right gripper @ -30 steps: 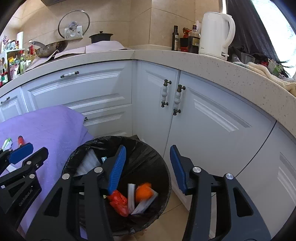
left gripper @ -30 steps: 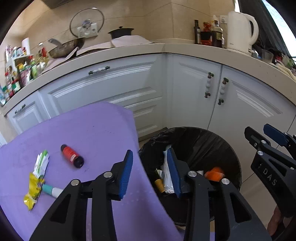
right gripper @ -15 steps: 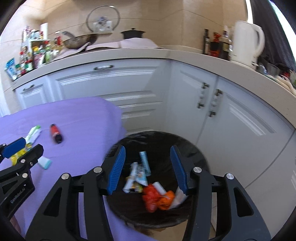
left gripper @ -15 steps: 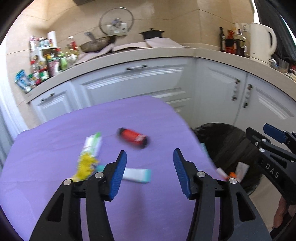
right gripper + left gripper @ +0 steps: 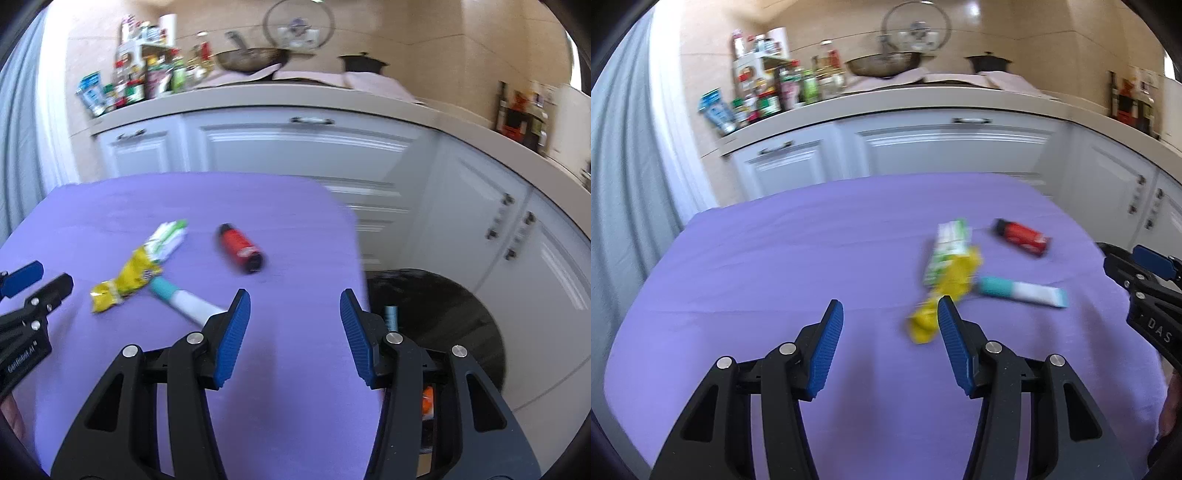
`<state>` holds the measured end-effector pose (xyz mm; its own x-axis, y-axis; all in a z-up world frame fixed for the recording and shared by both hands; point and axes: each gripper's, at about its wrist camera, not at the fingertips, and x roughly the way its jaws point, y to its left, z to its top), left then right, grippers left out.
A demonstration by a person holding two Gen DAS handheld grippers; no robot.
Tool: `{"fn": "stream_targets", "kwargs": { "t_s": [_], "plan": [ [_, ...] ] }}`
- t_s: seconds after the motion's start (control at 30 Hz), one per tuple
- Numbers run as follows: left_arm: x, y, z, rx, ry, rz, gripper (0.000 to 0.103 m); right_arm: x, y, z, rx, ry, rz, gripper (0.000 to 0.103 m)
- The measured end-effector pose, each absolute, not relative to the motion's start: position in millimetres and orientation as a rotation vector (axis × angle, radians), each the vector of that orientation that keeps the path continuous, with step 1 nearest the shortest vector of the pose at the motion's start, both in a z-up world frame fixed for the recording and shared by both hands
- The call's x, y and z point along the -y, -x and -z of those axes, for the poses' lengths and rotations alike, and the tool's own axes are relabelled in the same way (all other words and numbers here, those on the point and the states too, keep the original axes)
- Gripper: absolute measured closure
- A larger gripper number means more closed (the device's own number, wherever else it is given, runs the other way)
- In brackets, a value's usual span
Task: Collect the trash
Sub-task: 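Move the right gripper back to the table and grasp the teal-capped tube, then grasp the yellow wrapper with the left gripper while the right gripper holds the teal tube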
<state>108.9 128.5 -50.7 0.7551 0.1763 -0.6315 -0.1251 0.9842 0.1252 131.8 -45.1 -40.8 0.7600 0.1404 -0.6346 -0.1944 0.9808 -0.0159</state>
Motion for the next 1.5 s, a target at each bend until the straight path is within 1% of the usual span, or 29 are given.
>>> {"fn": "stream_targets", "kwargs": {
  "t_s": [0.17,0.37,0.47,0.67,0.73,0.8,0.83,0.9,0.93,1.07,1.33,1.43,1.5],
  "plan": [
    [-172,-103,54,-0.708,-0.047,-0.244,0.05,12,-138,49,-0.724,0.124,-0.251,0.054],
    [-206,-99,58,-0.723,-0.014,-0.313,0.05,-11,-152,62,-0.794,0.153,-0.306,0.053],
    [-214,-98,61,-0.731,0.001,-0.321,0.05,-17,-162,69,-0.837,0.173,-0.322,0.049],
    [-211,-99,63,-0.735,0.01,-0.296,0.05,-12,-174,78,-0.904,0.15,-0.346,0.049],
    [-211,-102,64,-0.74,0.012,-0.286,0.05,-11,-172,77,-0.899,0.16,-0.347,0.057],
    [-209,-103,65,-0.744,0.015,-0.278,0.05,-12,-169,76,-0.894,0.172,-0.364,0.076],
    [-207,-103,65,-0.745,0.014,-0.274,0.05,-14,-166,76,-0.89,0.188,-0.369,0.08],
    [-203,-103,65,-0.745,0.009,-0.265,0.05,-17,-162,76,-0.885,0.207,-0.378,0.092],
    [-201,-103,65,-0.745,0.006,-0.261,0.05,-18,-160,76,-0.883,0.213,-0.379,0.096],
    [-191,-103,65,-0.748,0.002,-0.24,0.05,-15,-154,74,-0.872,0.194,-0.377,0.099],
    [-159,-109,64,-0.746,-0.019,-0.163,0.05,10,-135,58,-0.775,0.14,-0.288,0.099],
    [-146,-113,65,-0.751,-0.031,-0.13,0.045,25,-132,54,-0.746,0.123,-0.227,0.099],
    [-137,-117,66,-0.762,-0.043,-0.104,0.044,35,-132,54,-0.739,0.11,-0.198,0.099]
  ]
}}
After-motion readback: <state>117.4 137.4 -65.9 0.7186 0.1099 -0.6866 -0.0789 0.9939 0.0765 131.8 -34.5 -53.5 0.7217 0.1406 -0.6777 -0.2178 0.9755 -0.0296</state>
